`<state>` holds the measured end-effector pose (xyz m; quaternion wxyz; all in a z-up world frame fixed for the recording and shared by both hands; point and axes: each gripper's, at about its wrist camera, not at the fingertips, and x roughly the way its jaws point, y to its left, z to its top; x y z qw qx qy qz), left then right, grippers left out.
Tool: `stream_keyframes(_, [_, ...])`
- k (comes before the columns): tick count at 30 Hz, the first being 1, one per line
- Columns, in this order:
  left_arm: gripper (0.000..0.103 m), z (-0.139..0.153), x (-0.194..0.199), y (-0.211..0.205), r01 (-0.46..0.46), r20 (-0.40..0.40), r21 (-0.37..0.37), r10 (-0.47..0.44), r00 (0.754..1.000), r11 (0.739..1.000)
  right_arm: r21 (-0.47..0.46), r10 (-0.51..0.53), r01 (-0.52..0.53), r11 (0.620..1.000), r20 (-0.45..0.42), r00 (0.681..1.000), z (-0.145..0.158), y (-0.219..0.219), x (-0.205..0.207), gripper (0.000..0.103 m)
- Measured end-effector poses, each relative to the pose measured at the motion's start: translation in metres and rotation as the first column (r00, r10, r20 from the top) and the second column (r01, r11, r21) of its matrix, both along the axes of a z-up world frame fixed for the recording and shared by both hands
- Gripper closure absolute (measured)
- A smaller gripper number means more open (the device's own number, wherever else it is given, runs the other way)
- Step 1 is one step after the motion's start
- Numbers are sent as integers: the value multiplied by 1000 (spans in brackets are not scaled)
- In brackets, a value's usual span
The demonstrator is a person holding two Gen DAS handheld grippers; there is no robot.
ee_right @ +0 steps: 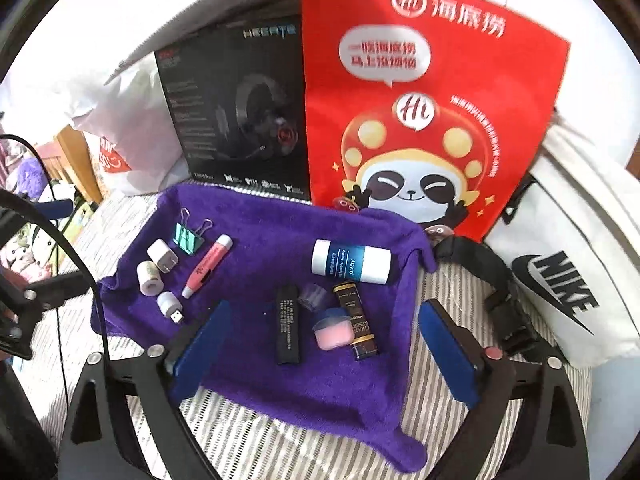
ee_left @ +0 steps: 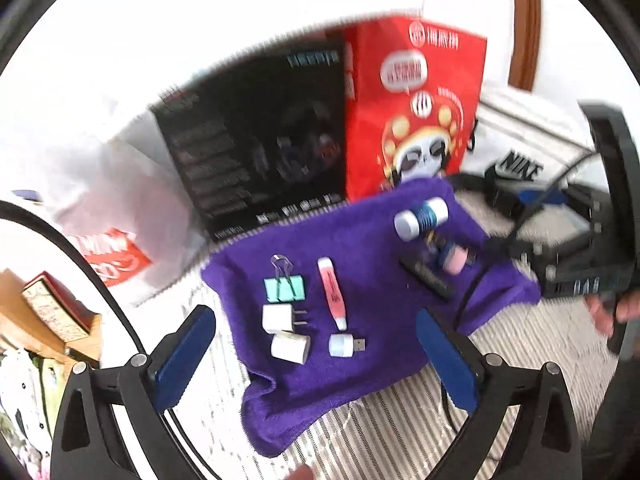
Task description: Organize rigid objects
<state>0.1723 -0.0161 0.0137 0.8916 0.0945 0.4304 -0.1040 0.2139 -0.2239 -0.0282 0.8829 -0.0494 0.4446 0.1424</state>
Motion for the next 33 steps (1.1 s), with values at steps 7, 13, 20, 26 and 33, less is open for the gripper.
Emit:
stream_keyframes(7, [0, 30, -41, -2, -89, 92, -44, 93, 991, 995, 3, -72, 72, 997, -20, 997, 8, 2, -39, 0])
stream_keyframes(13, [0, 26, -80, -5, -149, 65, -108, 157, 985, 983, 23, -124, 125, 992, -27, 992, 15, 3, -78, 0])
stream_keyframes(20, [0, 24, -126, -10, -185, 61, -138, 195, 979, 973, 61, -184, 185, 981, -23, 983, 27, -6, -122, 0])
stream_keyframes(26, [0, 30, -146, -7, -207, 73, -162, 220, 973, 965, 57, -193, 192, 980, 11, 981, 37, -12, -152, 0])
stream_keyframes(33, [0, 29, -154, -6, -240, 75, -140, 252, 965, 961, 1, -211, 212, 977, 47, 976, 40, -11, -166, 0])
